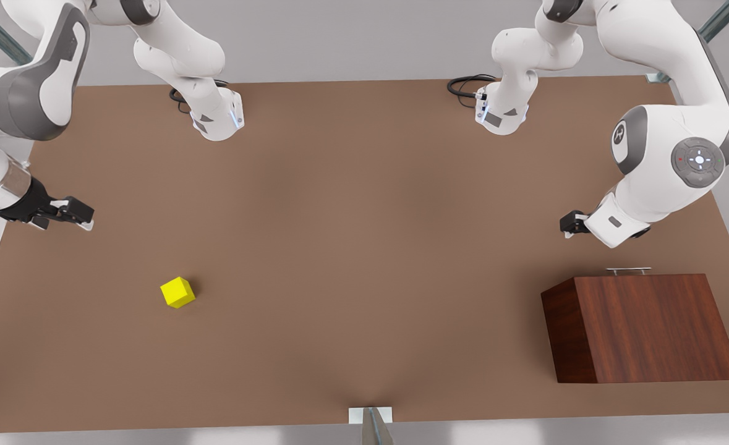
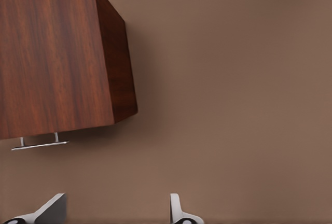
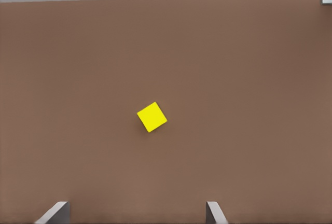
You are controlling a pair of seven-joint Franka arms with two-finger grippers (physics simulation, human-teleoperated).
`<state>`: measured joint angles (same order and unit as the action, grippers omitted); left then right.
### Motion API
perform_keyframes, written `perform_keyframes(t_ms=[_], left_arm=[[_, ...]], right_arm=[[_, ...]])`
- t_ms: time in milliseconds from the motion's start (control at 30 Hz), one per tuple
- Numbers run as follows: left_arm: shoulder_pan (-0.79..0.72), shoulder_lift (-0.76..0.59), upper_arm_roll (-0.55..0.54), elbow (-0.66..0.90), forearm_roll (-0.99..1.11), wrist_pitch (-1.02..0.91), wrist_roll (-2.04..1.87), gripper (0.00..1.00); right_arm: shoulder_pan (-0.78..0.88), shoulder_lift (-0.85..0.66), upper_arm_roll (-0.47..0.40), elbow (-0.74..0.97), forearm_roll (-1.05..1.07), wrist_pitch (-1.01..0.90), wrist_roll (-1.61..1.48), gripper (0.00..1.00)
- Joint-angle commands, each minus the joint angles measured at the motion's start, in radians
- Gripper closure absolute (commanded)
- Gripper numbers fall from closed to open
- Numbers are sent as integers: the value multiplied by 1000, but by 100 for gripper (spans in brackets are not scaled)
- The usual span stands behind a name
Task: Open the drawer with left arm, place the square in the middle with right arm, and place the square in the drawer with left arm
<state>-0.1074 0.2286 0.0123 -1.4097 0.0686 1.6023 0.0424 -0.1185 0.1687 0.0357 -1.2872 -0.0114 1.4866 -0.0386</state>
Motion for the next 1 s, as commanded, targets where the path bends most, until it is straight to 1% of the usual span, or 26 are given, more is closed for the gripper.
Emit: perform_keyframes(t_ms=[0, 67, 100, 133, 167, 200, 233, 267, 300, 333, 400, 433, 467, 533, 567, 667, 733, 800, 867, 967], left_arm=[[2, 8, 0, 0, 3, 1, -3, 0], [0, 20, 2, 2, 3, 2, -102, 0], [2, 24, 26, 3, -6, 24, -269, 0], [3, 17, 41, -11, -6, 44, -379, 0], [2, -11, 70, -72, -6, 91, -527, 0], [0, -72, 95, -196, -9, 195, -639, 0], [3, -121, 121, -293, -12, 290, -717, 0], [3, -158, 149, -377, -16, 376, -783, 0], [5, -189, 164, -446, -16, 442, -871, 0], [21, -196, 164, -465, -18, 467, -963, 0], [25, -210, 176, -557, -23, 590, -1056, 0], [32, -213, 181, -578, -24, 625, -1082, 0], [46, -224, 181, -635, -27, 692, -1093, 0], [46, -218, 181, -678, -27, 752, -1125, 0], [46, -218, 181, -706, -27, 797, -1148, 0], [58, -193, 181, -716, -29, 831, -1213, 0], [68, -167, 181, -716, -67, 858, -1213, 0], [69, -150, 181, -715, -69, 866, -1213, 0], [98, -138, 181, -715, -69, 867, -1213, 0], [110, -130, 181, -715, -70, 866, -1213, 0]], right_arm=[[-1, 0, 1, -1, 2, -3, 2, 0], [3, 14, 3, -9, -1, -43, -39, 0], [0, 37, 4, -6, 1, -115, -58, 0], [-1, 61, 6, -9, 2, -134, -72, 0], [3, 81, 6, -18, 10, -121, -106, 0], [0, 68, 4, -102, 45, -49, -110, 0], [10, 38, 7, -202, 45, 56, -142, 0], [11, 46, 9, -261, 45, 168, -204, 0], [10, 63, 9, -323, 45, 310, -316, 0], [5, 100, 9, -345, 45, 374, -375, 0], [10, 140, 9, -347, 44, 403, -423, 0], [28, 149, 10, -347, 45, 403, -486, 0], [36, 166, 10, -362, 44, 425, -551, 0], [45, 173, 6, -426, 44, 521, -616, 0], [45, 192, 4, -428, 44, 523, -618, 0], [45, 219, -23, -474, 44, 612, -618, 0], [46, 245, -39, -485, 45, 632, -618, 0], [48, 287, -45, -501, 45, 693, -635, 0], [60, 301, -45, -563, 44, 799, -639, 0], [50, 357, -46, -560, 44, 863, -702, 0]])
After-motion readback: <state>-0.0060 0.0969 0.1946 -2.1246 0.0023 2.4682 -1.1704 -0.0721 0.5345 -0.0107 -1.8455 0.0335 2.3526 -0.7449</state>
